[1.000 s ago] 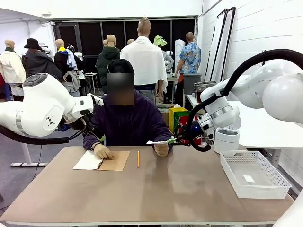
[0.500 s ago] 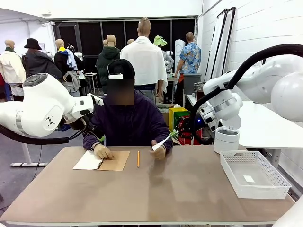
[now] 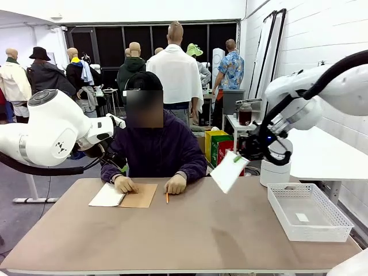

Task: Sort the paper based on its condition.
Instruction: If a person hands you a paper, place it in the Organizing basket , and if it's crumpled, put it in the Trash can.

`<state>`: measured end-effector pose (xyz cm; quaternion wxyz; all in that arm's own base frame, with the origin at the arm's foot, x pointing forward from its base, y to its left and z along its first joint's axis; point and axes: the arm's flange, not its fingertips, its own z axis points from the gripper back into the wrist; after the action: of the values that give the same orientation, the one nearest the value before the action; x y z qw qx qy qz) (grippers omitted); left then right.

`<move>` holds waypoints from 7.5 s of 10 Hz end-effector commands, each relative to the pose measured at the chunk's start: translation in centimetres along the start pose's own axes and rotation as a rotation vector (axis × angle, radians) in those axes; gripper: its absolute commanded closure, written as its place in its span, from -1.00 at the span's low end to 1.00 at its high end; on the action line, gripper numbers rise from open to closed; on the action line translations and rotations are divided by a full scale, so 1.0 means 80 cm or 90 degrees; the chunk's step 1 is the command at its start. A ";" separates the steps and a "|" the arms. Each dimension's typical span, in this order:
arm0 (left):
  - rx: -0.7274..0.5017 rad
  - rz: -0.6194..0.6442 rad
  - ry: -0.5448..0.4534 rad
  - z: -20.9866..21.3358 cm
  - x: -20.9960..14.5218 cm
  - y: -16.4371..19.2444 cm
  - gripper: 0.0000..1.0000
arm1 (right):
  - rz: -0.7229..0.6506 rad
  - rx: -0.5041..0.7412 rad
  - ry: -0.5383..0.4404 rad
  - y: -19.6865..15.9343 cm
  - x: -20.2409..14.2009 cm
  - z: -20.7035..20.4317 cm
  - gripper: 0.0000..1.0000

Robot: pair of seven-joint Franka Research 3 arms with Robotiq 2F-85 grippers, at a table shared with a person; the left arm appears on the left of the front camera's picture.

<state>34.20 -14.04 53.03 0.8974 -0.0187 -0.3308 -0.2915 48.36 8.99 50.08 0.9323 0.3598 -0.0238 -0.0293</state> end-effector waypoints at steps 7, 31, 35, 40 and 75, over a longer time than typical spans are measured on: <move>0.001 0.000 0.001 -0.001 -0.001 0.001 -1.00 | 0.053 -0.182 -0.091 -0.076 -0.025 0.052 1.00; 0.001 0.000 0.001 -0.001 -0.001 0.001 -1.00 | -0.078 -0.293 -0.133 -0.276 -0.019 0.010 1.00; 0.001 0.000 0.001 -0.001 -0.001 0.001 -1.00 | -0.106 -0.325 -0.104 -0.270 -0.014 -0.004 0.62; 0.001 0.000 0.001 -0.001 -0.001 0.001 -1.00 | -0.124 -0.400 -0.096 -0.251 -0.009 -0.007 -1.00; 0.001 0.000 0.001 -0.001 -0.001 0.001 -1.00 | 0.428 -0.346 -0.124 0.011 -0.057 0.021 -1.00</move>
<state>34.20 -14.05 53.03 0.8973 -0.0184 -0.3308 -0.2916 43.77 8.75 51.73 0.9449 0.0695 -0.2166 0.2354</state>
